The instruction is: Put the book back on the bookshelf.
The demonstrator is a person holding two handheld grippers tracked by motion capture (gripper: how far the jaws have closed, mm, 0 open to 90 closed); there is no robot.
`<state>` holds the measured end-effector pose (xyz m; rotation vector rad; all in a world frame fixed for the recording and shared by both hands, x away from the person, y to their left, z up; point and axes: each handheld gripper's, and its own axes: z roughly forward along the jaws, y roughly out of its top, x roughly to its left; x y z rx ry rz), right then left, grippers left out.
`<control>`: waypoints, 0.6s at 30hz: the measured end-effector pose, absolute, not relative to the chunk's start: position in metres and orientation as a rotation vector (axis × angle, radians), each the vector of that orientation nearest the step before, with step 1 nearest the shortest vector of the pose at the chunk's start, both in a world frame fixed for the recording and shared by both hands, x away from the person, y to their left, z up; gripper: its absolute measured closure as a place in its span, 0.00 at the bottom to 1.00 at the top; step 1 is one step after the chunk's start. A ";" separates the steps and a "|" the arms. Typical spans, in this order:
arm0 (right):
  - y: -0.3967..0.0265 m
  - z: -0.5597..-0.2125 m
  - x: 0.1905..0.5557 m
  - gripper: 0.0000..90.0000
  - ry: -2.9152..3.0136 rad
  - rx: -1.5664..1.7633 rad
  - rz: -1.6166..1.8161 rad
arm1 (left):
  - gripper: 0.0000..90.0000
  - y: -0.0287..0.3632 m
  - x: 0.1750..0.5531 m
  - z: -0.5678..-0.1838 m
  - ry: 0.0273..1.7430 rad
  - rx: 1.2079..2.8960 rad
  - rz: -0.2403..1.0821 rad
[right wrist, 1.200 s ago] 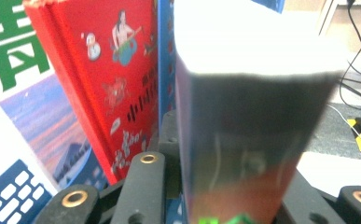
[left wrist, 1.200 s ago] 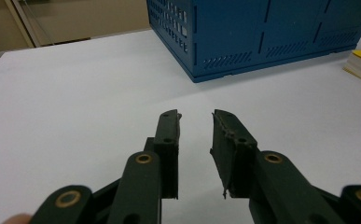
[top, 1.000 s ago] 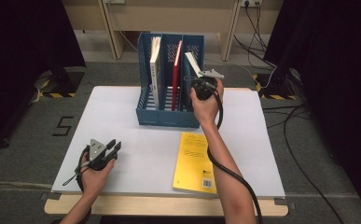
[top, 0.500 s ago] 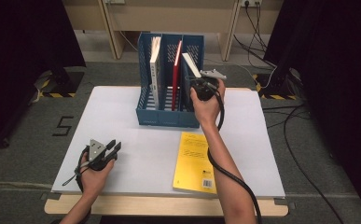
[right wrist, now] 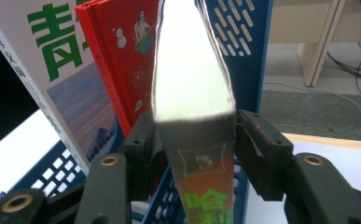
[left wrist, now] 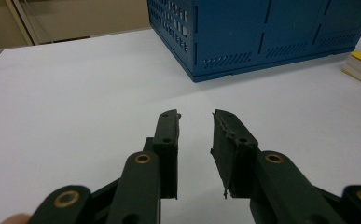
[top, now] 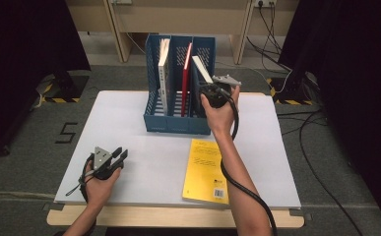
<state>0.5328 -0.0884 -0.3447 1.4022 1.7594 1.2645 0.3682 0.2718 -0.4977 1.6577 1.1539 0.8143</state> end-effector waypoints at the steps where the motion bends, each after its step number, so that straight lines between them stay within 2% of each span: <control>1: -0.089 -0.345 0.532 0.56 1.758 1.404 1.264 | 0.78 0.272 0.368 -0.498 1.154 1.658 0.814; 5: -0.090 -0.344 0.528 0.52 1.752 1.389 1.269 | 0.78 0.272 0.368 -0.498 1.155 1.656 0.813; 10: -0.093 -0.341 0.528 0.52 1.742 1.386 1.260 | 0.78 0.272 0.368 -0.498 1.154 1.658 0.814; 14: -0.092 -0.337 0.528 0.62 1.741 1.355 1.279 | 0.78 0.272 0.368 -0.498 1.154 1.656 0.813; 18: -0.088 -0.334 0.535 0.66 1.761 1.339 1.237 | 0.78 0.272 0.368 -0.498 1.154 1.651 0.811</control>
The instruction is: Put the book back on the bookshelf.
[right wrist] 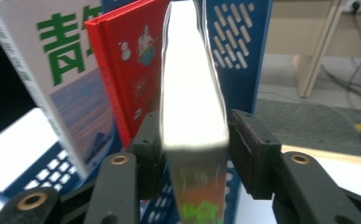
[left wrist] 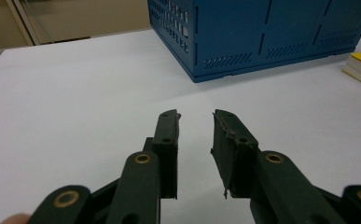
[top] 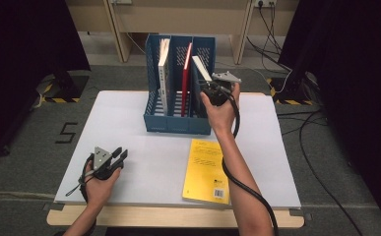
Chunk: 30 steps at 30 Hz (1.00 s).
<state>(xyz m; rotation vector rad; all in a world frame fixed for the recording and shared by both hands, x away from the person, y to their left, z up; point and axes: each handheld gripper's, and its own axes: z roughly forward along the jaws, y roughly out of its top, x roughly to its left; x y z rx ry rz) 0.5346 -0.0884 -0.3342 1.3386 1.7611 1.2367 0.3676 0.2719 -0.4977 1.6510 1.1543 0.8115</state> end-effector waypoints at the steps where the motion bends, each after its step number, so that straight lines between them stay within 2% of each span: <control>1: -0.088 -0.334 0.536 0.66 1.759 1.340 1.238 | 0.78 0.272 0.368 -0.498 1.157 1.654 0.811; 8: -0.085 -0.338 0.541 0.71 1.766 1.361 1.208 | 0.78 0.272 0.368 -0.498 1.158 1.653 0.810; 10: -0.085 -0.339 0.541 0.76 1.784 1.367 1.208 | 0.78 0.272 0.368 -0.498 1.157 1.654 0.810; 17: -0.083 -0.336 0.543 0.82 1.823 1.364 1.148 | 0.78 0.272 0.368 -0.498 1.154 1.658 0.812; 30: -0.081 -0.331 0.550 0.83 1.787 1.373 1.134 | 0.78 0.272 0.368 -0.498 1.156 1.659 0.815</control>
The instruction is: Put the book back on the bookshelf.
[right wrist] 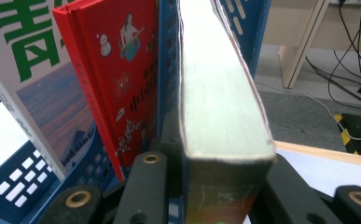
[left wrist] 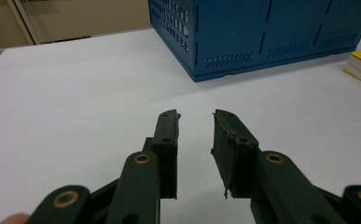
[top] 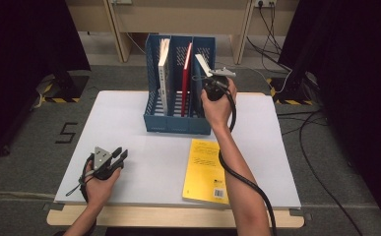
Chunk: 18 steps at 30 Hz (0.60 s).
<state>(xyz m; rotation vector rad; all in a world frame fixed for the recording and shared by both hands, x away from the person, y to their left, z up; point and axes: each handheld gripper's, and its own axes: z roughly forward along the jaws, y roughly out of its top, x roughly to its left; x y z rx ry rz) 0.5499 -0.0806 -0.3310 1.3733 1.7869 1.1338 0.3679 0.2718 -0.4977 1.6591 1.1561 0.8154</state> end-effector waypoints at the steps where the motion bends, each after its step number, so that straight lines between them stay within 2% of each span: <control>1: -0.080 -0.330 0.551 0.84 1.785 1.375 1.138 | 0.78 0.272 0.368 -0.498 1.155 1.659 0.815; 18: -0.076 -0.319 0.579 0.84 1.732 1.399 1.154 | 0.78 0.272 0.368 -0.498 1.159 1.656 0.809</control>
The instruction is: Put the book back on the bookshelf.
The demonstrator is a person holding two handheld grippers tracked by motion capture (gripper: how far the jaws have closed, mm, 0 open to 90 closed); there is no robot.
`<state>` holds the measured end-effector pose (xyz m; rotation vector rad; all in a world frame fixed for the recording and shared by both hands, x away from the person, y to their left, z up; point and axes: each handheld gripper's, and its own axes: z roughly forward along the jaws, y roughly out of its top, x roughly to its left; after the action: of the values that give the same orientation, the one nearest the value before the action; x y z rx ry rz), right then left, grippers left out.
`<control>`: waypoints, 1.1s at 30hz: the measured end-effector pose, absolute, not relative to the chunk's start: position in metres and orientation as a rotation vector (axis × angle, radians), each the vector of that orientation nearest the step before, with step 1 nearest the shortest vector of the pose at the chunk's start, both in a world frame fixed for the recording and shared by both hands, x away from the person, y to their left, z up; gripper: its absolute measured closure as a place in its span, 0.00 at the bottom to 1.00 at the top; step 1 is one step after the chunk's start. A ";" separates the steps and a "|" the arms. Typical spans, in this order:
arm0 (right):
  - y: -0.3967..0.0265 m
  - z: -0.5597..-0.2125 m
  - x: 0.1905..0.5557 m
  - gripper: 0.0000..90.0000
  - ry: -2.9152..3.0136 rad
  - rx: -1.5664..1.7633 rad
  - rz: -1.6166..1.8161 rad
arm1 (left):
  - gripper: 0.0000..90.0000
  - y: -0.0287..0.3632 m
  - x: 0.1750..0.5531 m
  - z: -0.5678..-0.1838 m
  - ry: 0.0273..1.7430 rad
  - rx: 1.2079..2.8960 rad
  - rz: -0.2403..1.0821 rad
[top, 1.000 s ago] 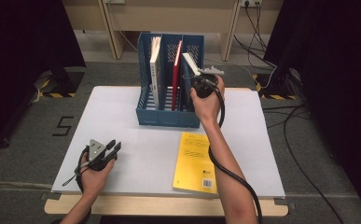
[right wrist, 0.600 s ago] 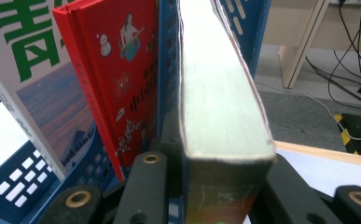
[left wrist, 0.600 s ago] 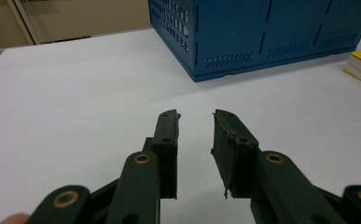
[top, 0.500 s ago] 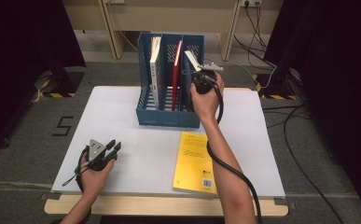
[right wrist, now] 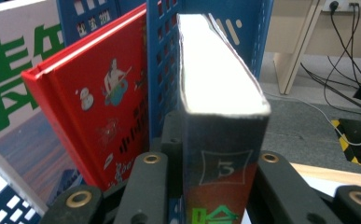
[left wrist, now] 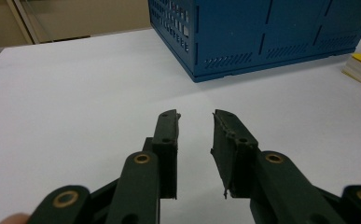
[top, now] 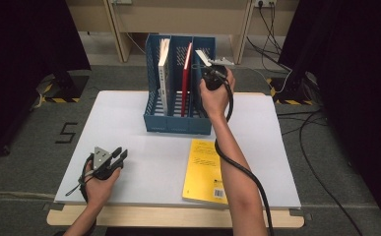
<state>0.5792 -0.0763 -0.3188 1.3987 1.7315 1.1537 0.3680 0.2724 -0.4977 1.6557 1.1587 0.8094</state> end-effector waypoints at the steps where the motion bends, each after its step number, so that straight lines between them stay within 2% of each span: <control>1: -0.077 -0.318 0.580 0.83 1.729 1.402 1.155 | 0.78 0.272 0.368 -0.498 1.159 1.658 0.811; 13: -0.075 -0.313 0.598 0.84 1.698 1.393 1.177 | 0.78 0.272 0.368 -0.498 1.161 1.650 0.809; 33: -0.061 -0.332 0.613 0.83 1.679 1.348 1.207 | 0.78 0.272 0.368 -0.498 1.157 1.657 0.809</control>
<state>0.6133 -0.0605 -0.3317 1.3485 1.6792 1.2066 0.3678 0.2722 -0.4977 1.6566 1.1571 0.8095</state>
